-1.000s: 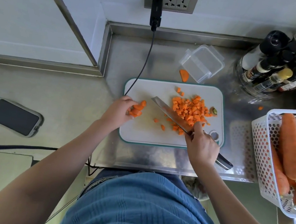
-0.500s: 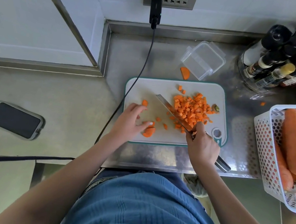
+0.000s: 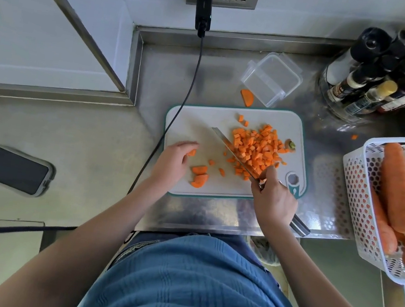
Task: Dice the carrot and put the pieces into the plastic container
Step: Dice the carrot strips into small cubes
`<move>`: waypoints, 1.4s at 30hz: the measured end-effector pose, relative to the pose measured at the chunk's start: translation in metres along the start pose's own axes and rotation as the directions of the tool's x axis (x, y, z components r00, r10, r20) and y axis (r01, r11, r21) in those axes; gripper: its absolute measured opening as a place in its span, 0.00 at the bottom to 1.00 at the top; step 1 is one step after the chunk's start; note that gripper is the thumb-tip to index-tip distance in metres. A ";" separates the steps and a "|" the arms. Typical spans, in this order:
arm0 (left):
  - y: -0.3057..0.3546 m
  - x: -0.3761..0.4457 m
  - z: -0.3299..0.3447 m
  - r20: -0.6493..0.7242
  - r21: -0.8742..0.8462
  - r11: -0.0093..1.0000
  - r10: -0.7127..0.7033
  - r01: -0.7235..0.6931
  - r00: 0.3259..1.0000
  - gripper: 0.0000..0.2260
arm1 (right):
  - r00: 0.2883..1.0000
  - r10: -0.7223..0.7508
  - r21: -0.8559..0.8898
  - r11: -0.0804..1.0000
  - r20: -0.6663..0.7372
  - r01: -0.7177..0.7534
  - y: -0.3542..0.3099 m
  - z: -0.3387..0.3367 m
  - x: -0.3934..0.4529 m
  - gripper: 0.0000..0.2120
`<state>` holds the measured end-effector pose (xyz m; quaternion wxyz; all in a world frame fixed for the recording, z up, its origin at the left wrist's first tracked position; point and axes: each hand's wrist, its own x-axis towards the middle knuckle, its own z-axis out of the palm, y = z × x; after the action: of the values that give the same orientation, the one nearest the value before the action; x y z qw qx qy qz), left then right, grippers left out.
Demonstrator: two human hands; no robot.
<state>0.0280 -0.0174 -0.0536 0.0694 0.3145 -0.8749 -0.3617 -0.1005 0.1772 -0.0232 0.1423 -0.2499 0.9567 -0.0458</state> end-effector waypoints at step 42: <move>0.023 -0.018 0.030 -0.078 -0.034 0.964 -0.264 0.262 0.961 0.05 | 0.999 -0.008 0.500 0.866 0.052 -0.019 -0.031 -0.002 -0.010 0.09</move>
<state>0.0203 0.0238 -0.0581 0.0602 0.4417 -0.8174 -0.3649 -0.0783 0.1555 -0.0138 0.2271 -0.2031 0.9087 -0.2853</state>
